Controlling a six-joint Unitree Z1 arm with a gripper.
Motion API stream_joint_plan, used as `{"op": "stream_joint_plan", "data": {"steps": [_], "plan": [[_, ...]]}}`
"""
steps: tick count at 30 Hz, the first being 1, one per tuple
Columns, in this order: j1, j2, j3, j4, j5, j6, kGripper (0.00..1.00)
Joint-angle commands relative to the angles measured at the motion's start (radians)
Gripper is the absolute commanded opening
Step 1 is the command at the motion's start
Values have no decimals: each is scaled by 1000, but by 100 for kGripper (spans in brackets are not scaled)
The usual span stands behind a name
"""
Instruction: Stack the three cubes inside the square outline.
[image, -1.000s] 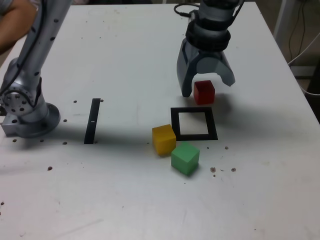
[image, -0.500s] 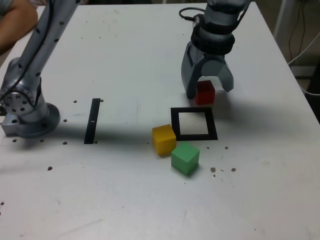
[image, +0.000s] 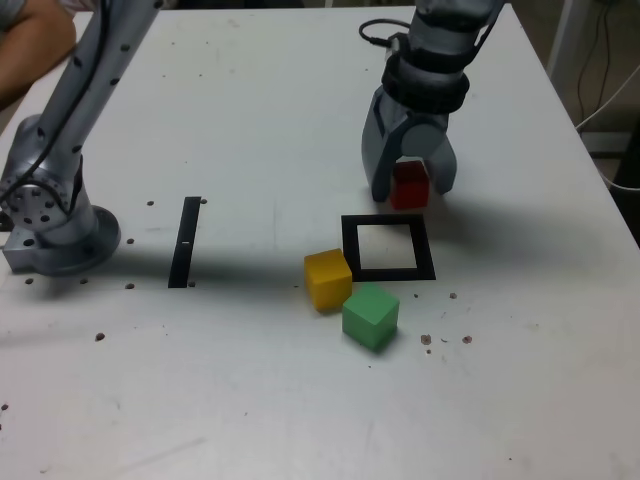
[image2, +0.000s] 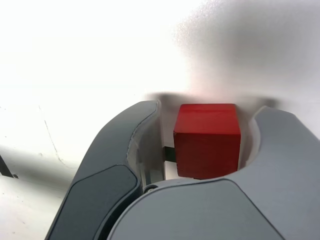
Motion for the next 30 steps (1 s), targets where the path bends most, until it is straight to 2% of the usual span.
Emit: {"op": "stream_joint_plan", "data": {"steps": [1,5,12,24,30], "plan": [[2,4,-9,6,-2,3,52],[2,6,-19,8,-7,4,41],[2,8,-30,15,-23,8,33],[-1,0,-53,42,-21,30,27],[-26,-54,-73,81,-1,32,27]]}}
